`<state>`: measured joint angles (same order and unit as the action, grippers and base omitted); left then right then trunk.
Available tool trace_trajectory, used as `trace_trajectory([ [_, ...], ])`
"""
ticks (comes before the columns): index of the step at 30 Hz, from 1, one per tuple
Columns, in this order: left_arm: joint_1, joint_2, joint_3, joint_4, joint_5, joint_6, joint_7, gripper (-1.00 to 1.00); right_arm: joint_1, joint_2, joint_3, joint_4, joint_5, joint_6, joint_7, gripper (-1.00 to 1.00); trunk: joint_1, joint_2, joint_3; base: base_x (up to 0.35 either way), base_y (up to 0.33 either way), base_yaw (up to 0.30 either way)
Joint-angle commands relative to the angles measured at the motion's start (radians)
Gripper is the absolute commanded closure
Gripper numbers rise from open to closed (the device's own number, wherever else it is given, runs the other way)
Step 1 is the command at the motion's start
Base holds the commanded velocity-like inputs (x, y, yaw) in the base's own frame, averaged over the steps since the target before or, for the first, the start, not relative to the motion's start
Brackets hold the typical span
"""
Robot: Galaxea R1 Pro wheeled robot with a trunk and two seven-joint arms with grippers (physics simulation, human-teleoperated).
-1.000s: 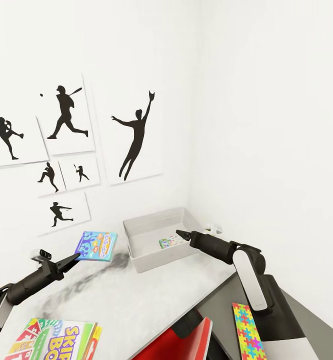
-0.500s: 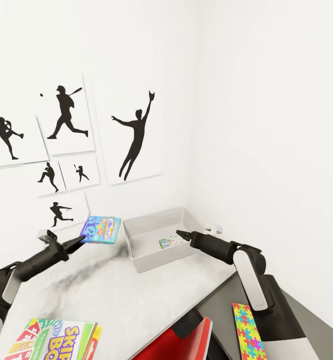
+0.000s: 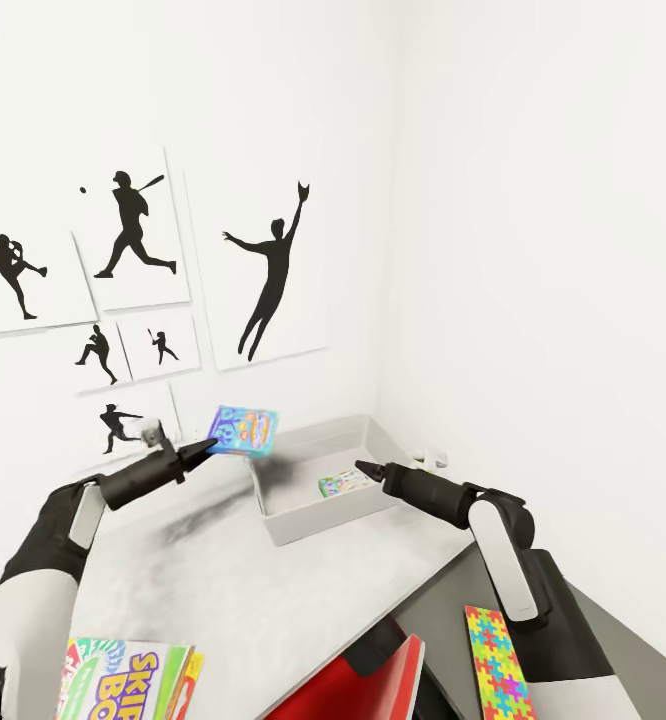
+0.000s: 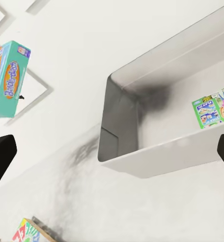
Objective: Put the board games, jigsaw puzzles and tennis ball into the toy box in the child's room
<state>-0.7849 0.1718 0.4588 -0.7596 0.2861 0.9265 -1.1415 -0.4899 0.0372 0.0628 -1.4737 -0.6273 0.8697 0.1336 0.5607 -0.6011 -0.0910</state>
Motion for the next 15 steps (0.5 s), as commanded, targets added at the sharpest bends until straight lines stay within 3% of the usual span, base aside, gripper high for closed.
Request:
trace_trajectory([
  [1, -0.010, -0.017, 0.001, 0.000, 0.000, 0.002, 0.016, 1.00, -0.001, 0.000, -0.001, 0.000, 0.008, 0.004, 0.007, -1.00, 0.000, -0.002, -0.002, 0.000, 0.000, 0.000],
  [9, -0.042, -0.118, 0.001, 0.000, -0.001, -0.009, 0.204, 1.00, -0.001, 0.000, -0.003, 0.000, 0.009, 0.006, 0.007, -1.00, 0.000, -0.002, -0.002, 0.000, 0.000, 0.000],
  [15, -0.050, -0.169, 0.000, 0.001, -0.002, -0.055, 0.306, 1.00, -0.001, 0.000, -0.003, 0.000, 0.009, 0.006, 0.007, -1.00, 0.000, -0.002, -0.002, 0.000, 0.000, 0.000],
])
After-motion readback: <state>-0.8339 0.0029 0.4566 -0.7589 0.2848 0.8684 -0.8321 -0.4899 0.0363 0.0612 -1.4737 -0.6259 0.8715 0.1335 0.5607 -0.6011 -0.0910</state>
